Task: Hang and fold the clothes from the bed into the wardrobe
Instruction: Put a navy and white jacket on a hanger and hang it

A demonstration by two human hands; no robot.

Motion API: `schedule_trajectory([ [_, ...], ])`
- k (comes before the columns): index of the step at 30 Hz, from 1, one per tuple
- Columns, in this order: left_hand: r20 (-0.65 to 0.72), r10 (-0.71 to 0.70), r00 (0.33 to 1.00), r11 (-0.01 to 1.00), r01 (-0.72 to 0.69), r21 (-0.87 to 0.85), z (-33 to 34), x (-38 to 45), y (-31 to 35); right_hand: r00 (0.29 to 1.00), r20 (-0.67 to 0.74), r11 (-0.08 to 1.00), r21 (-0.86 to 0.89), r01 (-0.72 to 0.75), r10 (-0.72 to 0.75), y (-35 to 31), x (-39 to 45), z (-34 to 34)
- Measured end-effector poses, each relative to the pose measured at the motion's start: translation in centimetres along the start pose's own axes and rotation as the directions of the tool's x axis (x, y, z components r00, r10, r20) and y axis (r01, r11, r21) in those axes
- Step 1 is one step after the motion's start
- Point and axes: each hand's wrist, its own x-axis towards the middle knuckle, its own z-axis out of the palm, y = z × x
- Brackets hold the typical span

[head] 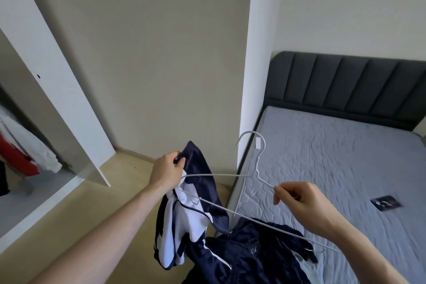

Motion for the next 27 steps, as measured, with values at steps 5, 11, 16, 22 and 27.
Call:
schedule_trajectory([
  [5,0.027,0.110,0.994,0.989,-0.106,-0.100,-0.8,-1.7,3.3,1.000,-0.002,1.000,-0.001,-0.011,0.011,0.0,0.6,1.1],
  [11,0.074,0.323,0.944,0.903,-0.283,-0.322,-1.4,-4.6,9.5,1.000,-0.010,0.999,0.037,-0.003,0.003,-0.5,1.3,4.4],
  [16,0.249,0.510,0.823,0.855,-0.454,-0.250,-2.2,-6.3,11.6,0.994,-0.104,0.922,0.388,0.002,0.042,0.1,0.6,4.6],
  [22,0.396,0.638,0.661,0.727,-0.686,-0.027,-2.8,-5.5,12.0,0.995,-0.090,0.882,0.471,0.014,0.033,0.8,-0.1,4.3],
  [27,0.568,0.601,0.562,0.670,-0.742,0.025,-2.8,-3.5,11.8,0.993,-0.102,0.870,0.492,0.007,0.050,1.2,-0.6,4.5],
])
